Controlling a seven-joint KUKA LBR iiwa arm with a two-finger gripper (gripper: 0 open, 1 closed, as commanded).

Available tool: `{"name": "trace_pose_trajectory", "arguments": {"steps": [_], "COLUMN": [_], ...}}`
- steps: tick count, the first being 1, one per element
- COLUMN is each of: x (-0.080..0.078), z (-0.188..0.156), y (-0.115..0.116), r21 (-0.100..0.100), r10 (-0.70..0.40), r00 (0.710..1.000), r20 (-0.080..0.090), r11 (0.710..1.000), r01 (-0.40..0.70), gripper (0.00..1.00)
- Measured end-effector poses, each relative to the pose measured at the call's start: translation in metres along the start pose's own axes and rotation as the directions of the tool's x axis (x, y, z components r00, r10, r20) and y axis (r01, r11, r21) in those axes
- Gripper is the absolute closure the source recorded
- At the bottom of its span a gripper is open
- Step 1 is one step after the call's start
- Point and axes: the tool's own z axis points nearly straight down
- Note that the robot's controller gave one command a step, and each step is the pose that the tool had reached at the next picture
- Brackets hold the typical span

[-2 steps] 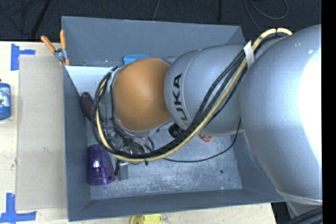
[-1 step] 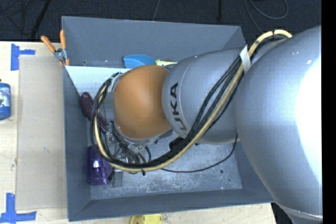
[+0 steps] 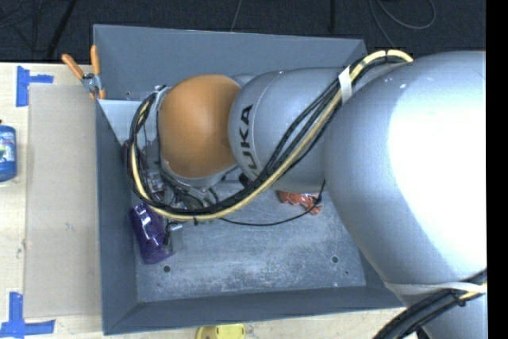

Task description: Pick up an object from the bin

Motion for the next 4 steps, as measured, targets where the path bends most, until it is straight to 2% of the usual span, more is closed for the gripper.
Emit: {"name": "trace_pose_trajectory", "arguments": {"steps": [1,2,3,4], "x": [0.061,0.061,0.062,0.069], "z": [0.009,0.009,0.007,-0.004], "y": [0.018,0.018,0.018,0.021], "r21": [-0.005,-0.005,-0.003,0.006], "r10": [0.43,0.429,0.43,0.428], "r00": [0.902,0.902,0.902,0.904], "r20": [0.04,0.039,0.031,0.0], "r11": [0.903,0.903,0.903,0.904], "r01": [-0.43,-0.429,-0.43,-0.428], "gripper": [1.0,1.0,1.0,1.0]}}
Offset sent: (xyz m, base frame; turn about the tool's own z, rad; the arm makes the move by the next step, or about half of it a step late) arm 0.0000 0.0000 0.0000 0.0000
